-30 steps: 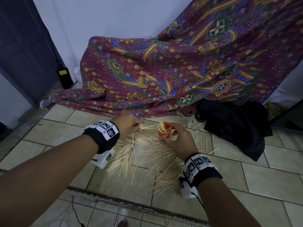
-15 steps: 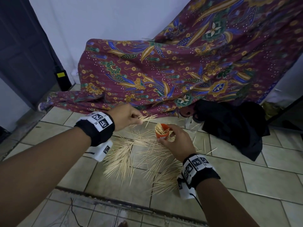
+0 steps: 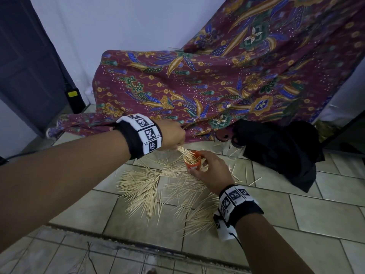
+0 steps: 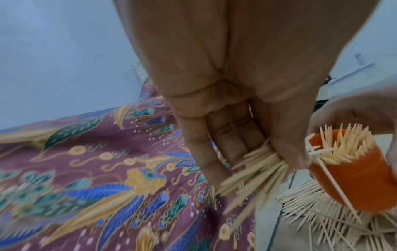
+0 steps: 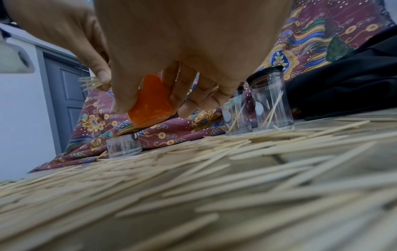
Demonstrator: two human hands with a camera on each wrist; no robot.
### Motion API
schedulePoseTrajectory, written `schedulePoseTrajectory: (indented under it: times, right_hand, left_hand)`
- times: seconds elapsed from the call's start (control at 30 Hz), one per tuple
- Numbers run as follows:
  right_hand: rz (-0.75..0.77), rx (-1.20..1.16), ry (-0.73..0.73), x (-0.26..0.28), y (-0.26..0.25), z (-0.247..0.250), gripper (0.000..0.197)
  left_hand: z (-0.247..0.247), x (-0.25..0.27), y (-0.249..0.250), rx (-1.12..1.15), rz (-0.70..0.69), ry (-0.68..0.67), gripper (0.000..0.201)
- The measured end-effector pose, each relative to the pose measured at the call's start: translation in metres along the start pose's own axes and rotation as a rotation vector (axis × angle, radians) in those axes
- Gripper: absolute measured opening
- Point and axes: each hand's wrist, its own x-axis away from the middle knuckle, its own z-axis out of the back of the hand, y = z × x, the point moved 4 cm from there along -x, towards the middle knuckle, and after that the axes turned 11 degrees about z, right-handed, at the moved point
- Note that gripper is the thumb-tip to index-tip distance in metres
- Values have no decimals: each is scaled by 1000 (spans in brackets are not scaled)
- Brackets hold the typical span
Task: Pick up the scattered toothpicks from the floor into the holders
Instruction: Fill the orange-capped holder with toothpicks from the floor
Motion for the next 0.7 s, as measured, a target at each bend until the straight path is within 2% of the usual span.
schedulePoseTrajectory:
  times: [0.2, 0.33, 0.43, 0.7]
  right_hand:
    - [29, -3, 18, -1, -1, -1, 58]
    - [14, -4, 28, -2, -1, -2, 60]
    - [-3, 3, 27, -2, 0, -2, 59]
    - [-13, -6, 28, 0, 3, 0, 56]
  left_hand:
    - [18, -6, 29, -203, -29, -19, 28]
    - [24, -8, 48, -330, -71, -27, 13]
    - [23, -11, 58, -404, -83, -53, 23]
    - [31, -20, 60, -341, -66, -51, 27]
